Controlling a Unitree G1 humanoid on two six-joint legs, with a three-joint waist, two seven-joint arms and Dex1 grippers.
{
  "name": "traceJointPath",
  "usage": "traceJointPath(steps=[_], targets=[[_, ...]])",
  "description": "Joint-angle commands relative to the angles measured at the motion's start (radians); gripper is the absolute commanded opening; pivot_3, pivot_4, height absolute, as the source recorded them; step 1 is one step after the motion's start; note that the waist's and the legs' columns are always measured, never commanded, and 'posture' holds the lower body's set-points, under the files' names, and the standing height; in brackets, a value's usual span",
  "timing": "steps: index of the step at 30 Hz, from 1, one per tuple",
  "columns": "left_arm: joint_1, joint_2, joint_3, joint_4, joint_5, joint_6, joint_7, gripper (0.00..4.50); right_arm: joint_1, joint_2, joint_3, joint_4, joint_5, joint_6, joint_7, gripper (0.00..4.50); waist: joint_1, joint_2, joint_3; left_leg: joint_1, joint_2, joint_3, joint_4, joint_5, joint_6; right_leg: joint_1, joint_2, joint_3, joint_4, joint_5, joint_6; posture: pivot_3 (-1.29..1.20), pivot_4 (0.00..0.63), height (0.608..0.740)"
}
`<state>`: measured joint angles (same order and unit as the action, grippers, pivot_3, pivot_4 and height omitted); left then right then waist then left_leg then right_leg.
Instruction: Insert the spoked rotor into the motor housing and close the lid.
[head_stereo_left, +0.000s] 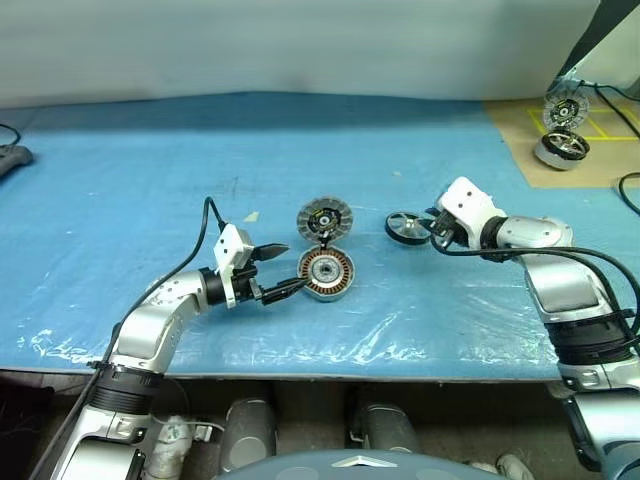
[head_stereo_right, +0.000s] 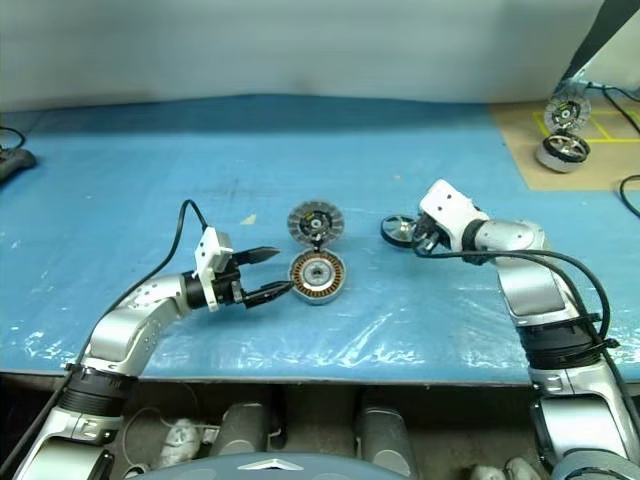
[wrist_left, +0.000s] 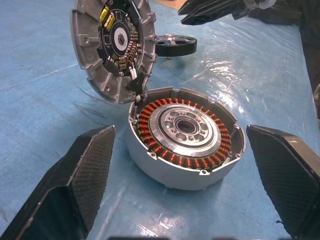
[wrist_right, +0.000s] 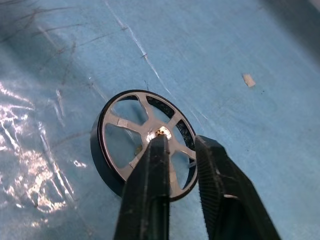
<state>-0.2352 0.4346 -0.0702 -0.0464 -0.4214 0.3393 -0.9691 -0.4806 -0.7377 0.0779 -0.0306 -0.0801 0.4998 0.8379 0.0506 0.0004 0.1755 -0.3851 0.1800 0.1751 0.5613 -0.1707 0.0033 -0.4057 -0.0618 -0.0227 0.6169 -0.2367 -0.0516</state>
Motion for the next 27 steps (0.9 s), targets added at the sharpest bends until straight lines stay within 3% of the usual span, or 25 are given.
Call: traceJointPath(steps=[1, 9, 20, 27], targets=[[-0.012, 0.002, 0.003, -0.001, -0.001, -0.008, -0.003, 4.5, -0.068, -0.06, 0.036, 0.06, -0.037, -0.076, 0.037, 2.15, -0.001, 0.0, 0.0, 0.001, 0.0, 0.0, 0.001, 0.0, 0.0, 0.0, 0.0, 0.0, 0.001, 0.0, 0.0, 0.0, 0.15, 0.74], [-0.009, -0.016, -0.006, 0.003, 0.006, -0.02, 0.001, 4.5, -0.25, -0.054, 0.18, 0.316, -0.101, -0.249, 0.148, 2.15, -0.005, 0.0, 0.0, 0.001, 0.001, 0.0, 0.002, 0.001, 0.001, 0.001, 0.0, 0.0, 0.002, 0.0, -0.001, 0.0, 0.15, 0.74], [0.016, -0.013, 0.001, -0.027, 0.006, -0.017, 0.009, 4.5, -0.372, 0.007, 0.217, 0.499, -0.074, -0.32, 0.326, 2.15, 0.001, 0.0, 0.0, -0.001, 0.002, 0.0, 0.005, 0.002, 0.004, 0.0, 0.0, -0.001, 0.004, 0.0, -0.001, 0.0, 0.15, 0.74], [0.026, -0.008, -0.006, -0.029, 0.009, -0.02, 0.008, 4.5, -0.402, 0.019, 0.268, 0.668, -0.163, -0.436, 0.292, 2.15, 0.0, 0.0, 0.0, -0.001, 0.002, 0.0, 0.007, 0.002, 0.004, 0.0, 0.0, -0.001, 0.006, 0.0, -0.001, 0.0, 0.15, 0.74]])
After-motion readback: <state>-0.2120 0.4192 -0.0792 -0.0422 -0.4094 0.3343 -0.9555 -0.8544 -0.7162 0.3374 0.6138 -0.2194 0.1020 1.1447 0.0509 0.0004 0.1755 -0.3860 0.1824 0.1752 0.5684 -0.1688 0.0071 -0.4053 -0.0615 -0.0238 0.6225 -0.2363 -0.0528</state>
